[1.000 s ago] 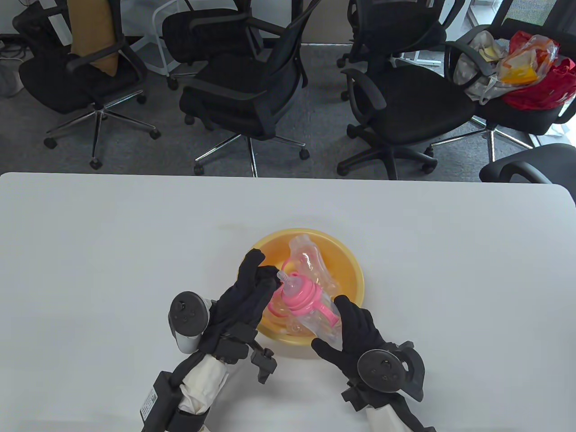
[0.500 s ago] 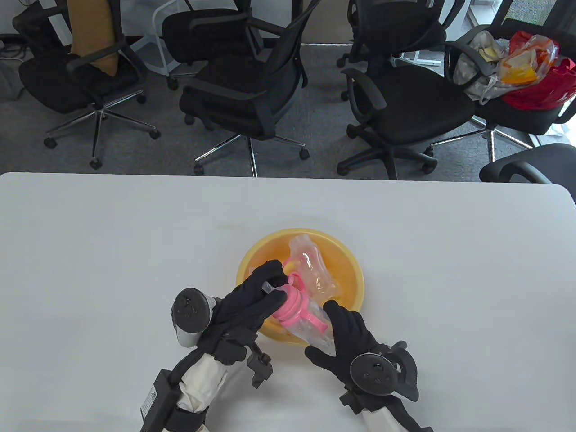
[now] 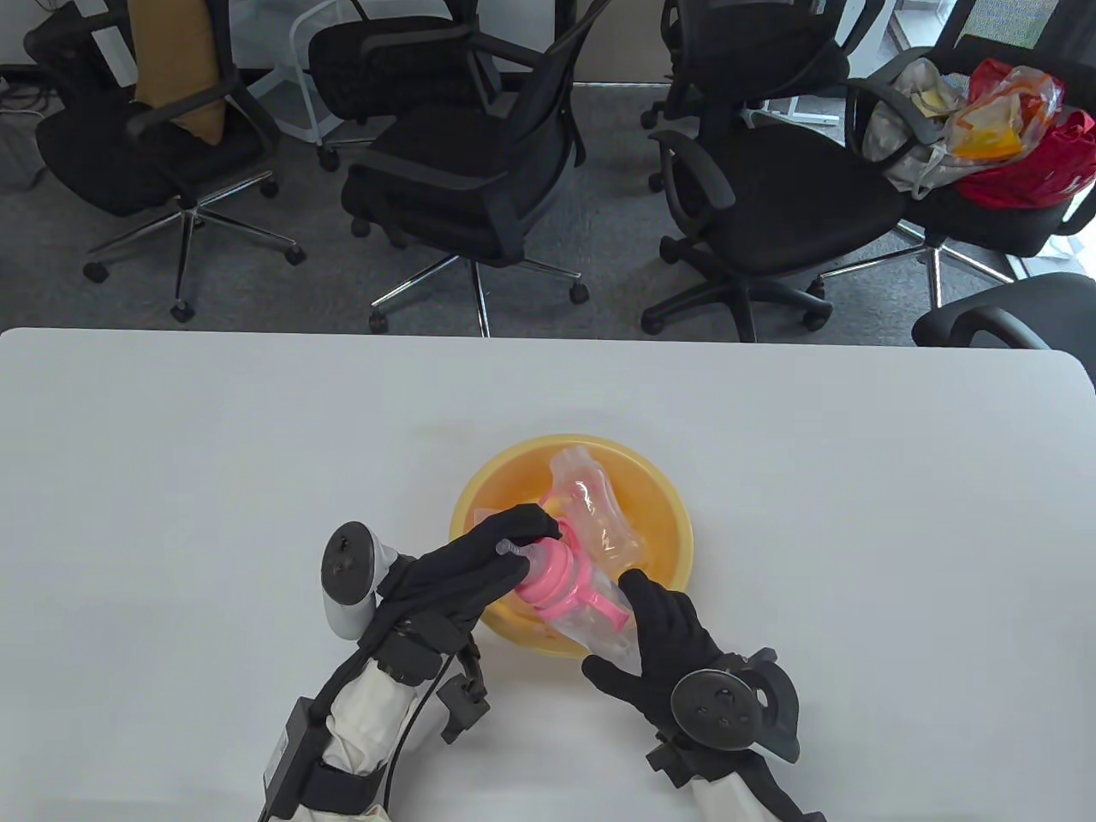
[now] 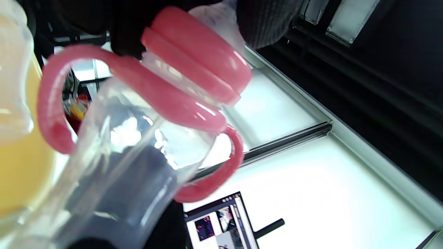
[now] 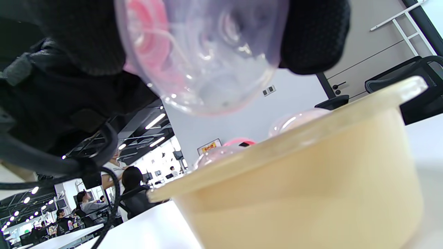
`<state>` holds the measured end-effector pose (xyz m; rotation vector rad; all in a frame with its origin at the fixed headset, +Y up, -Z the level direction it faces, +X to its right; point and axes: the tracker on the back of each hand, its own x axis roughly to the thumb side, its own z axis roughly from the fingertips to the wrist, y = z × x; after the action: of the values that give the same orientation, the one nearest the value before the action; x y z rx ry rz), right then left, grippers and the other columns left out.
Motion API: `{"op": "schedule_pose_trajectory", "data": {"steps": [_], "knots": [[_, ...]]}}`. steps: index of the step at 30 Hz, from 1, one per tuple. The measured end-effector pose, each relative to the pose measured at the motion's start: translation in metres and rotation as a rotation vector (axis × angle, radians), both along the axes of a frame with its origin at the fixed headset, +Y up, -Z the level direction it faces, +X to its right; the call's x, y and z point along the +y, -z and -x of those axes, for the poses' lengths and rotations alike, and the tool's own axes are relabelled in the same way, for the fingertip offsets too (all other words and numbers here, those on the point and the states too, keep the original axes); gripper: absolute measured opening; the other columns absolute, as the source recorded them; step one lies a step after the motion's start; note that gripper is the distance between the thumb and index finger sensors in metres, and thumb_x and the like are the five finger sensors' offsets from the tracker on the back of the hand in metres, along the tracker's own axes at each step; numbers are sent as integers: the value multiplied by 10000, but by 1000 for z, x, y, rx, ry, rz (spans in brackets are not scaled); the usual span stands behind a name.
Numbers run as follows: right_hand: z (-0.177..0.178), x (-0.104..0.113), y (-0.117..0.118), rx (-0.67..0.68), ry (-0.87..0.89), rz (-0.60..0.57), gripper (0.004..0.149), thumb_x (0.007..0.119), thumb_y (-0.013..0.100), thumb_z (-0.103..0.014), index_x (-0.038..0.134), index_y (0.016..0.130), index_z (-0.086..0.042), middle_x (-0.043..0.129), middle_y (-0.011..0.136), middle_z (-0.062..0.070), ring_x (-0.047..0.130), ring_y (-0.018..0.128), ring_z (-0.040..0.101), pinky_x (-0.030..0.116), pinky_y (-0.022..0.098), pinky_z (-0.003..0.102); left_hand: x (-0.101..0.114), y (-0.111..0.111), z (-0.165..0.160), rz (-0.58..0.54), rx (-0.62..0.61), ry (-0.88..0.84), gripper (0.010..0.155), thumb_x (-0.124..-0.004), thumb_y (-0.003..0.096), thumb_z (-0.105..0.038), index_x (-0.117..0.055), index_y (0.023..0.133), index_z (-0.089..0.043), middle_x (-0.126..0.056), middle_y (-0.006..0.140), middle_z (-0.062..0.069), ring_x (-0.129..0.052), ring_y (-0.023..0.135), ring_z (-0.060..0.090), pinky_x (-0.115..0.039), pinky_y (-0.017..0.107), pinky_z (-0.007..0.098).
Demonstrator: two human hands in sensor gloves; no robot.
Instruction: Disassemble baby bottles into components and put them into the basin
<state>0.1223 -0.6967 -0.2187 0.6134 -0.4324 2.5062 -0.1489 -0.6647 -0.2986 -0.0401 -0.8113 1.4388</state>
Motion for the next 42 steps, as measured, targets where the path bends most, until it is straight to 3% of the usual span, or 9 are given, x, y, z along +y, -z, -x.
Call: {"op": "schedule_pose_trajectory", "data": {"steps": [6,18,34,42], "knots": [[-1,0,0,4,10,3,906,781,494,-550,368,1107,-26,591,1051,226,670,812,490,749,577,520,4,-7,0,-19,167,-1,504,-736,628,-352,-765,1045,-70,-851,989,264,-909,763,455,-769,563,574],[-16,-4,8,29,11,98,901,800,490,-532,382,1114,-35,600,1060,227,674,826,499,750,579,536,16,-14,5,-65,397,32,503,-721,632,-365,-803,1002,-35,-918,893,265,-982,604,379,-829,452,503],[-43,-7,15,-62,30,140,901,798,494,-537,395,1112,-20,614,1052,241,689,814,504,761,568,533,64,-7,5,36,446,-14,508,-712,636,-367,-770,1032,-54,-876,959,250,-954,672,400,-805,508,522],[-53,-7,16,-157,0,156,899,799,498,-530,397,1111,-9,612,1048,254,686,808,513,757,564,541,73,-2,9,95,440,-38,510,-707,639,-373,-752,1050,-75,-859,989,231,-942,713,402,-798,542,524]]}}
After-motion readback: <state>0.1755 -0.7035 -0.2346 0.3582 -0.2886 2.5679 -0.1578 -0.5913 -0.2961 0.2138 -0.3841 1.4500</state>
